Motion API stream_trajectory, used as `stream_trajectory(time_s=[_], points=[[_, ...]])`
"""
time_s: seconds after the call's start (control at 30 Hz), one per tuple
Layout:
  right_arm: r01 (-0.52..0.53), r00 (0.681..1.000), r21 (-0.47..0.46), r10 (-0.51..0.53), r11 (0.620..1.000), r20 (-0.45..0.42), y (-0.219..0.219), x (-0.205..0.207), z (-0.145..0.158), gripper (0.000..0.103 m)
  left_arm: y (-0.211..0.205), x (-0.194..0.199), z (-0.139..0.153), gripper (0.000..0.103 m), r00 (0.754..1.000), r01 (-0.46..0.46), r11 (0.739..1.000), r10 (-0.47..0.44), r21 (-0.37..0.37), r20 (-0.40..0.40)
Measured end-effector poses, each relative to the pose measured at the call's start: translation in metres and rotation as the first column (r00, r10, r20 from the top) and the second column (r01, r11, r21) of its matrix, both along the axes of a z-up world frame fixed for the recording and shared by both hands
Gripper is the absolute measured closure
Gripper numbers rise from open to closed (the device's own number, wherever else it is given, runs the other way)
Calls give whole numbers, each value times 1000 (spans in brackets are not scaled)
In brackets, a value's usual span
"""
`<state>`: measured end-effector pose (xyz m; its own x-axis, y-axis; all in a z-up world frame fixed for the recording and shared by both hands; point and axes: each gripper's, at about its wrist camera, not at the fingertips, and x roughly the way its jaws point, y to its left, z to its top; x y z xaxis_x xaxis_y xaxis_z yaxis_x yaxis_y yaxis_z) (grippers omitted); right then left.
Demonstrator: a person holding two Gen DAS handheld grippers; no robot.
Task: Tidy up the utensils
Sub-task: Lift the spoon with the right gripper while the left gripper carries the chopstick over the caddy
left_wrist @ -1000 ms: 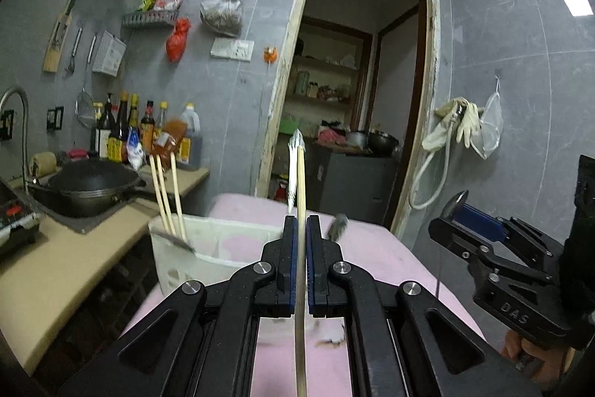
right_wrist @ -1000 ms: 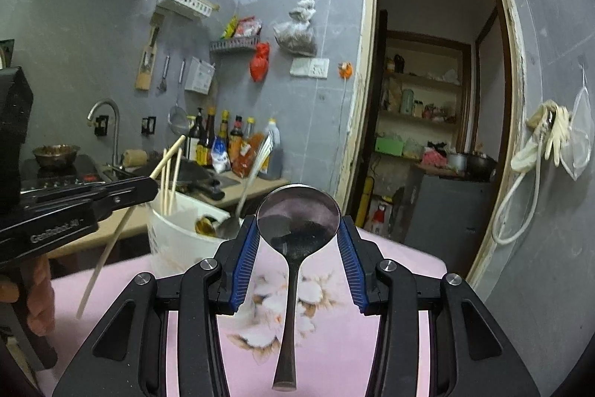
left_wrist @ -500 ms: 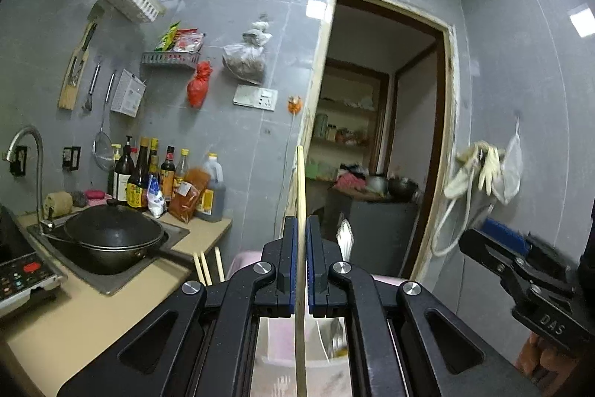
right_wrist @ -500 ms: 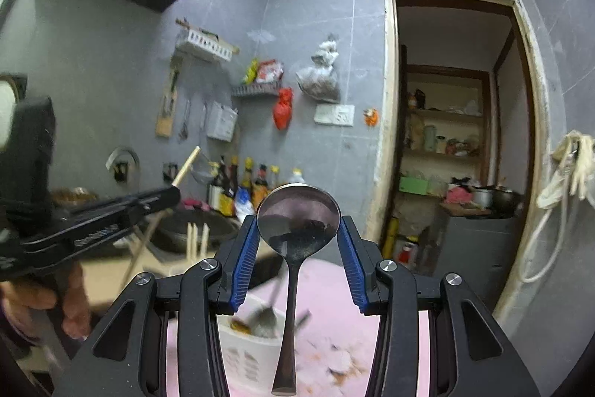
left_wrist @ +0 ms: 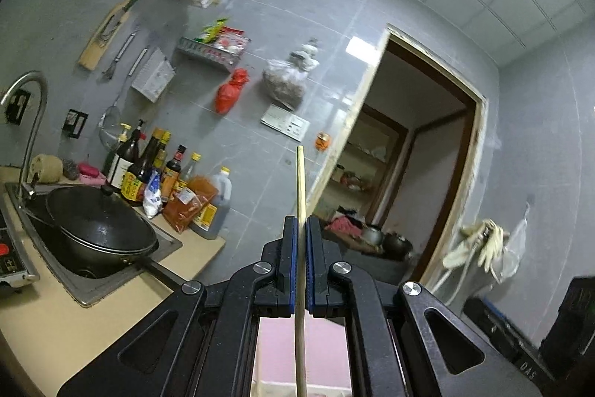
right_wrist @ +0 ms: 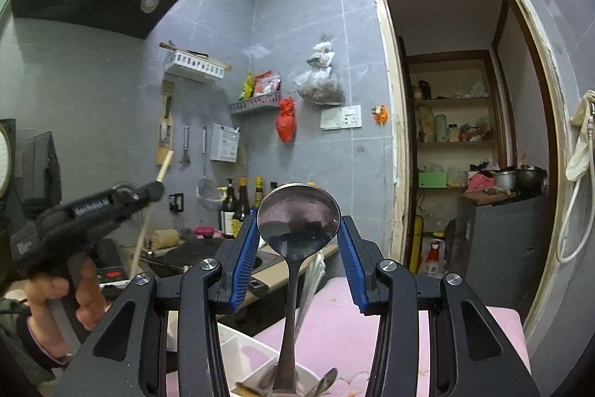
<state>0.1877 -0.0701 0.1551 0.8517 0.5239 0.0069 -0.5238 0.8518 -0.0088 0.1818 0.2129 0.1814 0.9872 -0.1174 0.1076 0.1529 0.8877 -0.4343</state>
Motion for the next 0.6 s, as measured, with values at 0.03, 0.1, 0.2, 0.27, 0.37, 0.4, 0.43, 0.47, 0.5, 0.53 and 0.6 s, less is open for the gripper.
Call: stream_trajectory(time_s=[0.03,0.1,0.2,0.27,0.37,0.4,0.43,0.47,0.5,0.53,0.6], points=[[3,1000,3,-3,1000,-4,0,4,-1,62,4,2,-2,101,1000,-11,1000,11,-11,4],[6,1000,8,-6,1000,-15,0,9,-6,62,9,5,-7,101,999,-29,999,30,-32,16],[6,1000,16,-6,1000,-20,0,15,-13,62,16,13,-17,101,999,-40,997,41,-72,24],[9,1000,22,-8,1000,-14,0,17,-17,62,19,17,-24,101,998,-47,994,50,-95,28],[9,1000,26,-8,1000,-15,1,21,-22,62,22,23,-33,101,998,-62,990,65,-123,23],[9,1000,25,-8,1000,-16,2,22,-23,62,22,24,-36,101,997,-67,989,70,-128,22],[7,1000,25,-7,1000,-20,2,24,-25,62,22,24,-38,101,997,-73,989,76,-130,20],[6,1000,27,-6,1000,-22,3,26,-27,62,21,24,-41,101,997,-76,989,79,-130,21],[7,1000,28,-6,1000,-24,4,27,-29,62,20,25,-43,101,996,-81,989,84,-127,18],[8,1000,31,-7,999,-25,4,28,-31,62,17,25,-45,101,996,-89,989,92,-122,16],[12,1000,35,-11,999,-24,5,30,-34,62,12,26,-48,101,994,-104,989,107,-106,20]])
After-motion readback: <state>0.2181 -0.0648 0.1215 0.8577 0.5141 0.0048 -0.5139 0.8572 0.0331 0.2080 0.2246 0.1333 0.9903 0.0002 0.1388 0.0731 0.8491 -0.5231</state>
